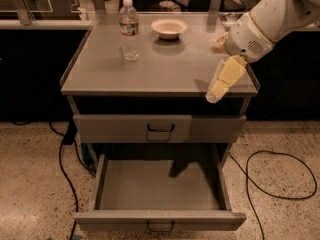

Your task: Place water bottle into middle drawer

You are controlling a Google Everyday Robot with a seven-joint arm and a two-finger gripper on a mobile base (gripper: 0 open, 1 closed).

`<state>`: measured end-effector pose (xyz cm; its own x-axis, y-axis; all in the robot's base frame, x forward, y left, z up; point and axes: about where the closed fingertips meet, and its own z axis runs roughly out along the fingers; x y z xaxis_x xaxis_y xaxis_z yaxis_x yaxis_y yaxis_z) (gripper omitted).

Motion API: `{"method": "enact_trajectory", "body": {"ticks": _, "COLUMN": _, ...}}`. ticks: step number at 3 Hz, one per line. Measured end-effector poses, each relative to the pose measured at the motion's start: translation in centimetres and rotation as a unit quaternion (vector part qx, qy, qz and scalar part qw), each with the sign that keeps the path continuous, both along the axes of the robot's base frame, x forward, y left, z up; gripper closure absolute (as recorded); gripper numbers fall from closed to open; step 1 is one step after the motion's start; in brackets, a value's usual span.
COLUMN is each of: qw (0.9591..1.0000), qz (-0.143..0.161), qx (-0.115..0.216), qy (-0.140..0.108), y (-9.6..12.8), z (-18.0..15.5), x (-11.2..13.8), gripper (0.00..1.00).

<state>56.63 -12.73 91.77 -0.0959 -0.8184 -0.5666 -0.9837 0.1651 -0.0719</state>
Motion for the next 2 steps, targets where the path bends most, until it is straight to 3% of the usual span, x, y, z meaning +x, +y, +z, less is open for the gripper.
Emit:
{"method": "enact_trajectory", "body": {"ticks": 1, "qw": 0.9991, "qz": -0.024, "qx": 0.012, "qy": -0.033, "y": 1.8, "z": 0.5, "x": 2.0, "gripper": 0.00}}
{"method": "enact_trajectory", "body": {"ticks": 2, "qw": 0.9980, "qz": -0.037, "qx": 0.015, "qy": -0.050, "y": 2.0, "z": 0.5, "x": 3.1, "gripper": 0.00}}
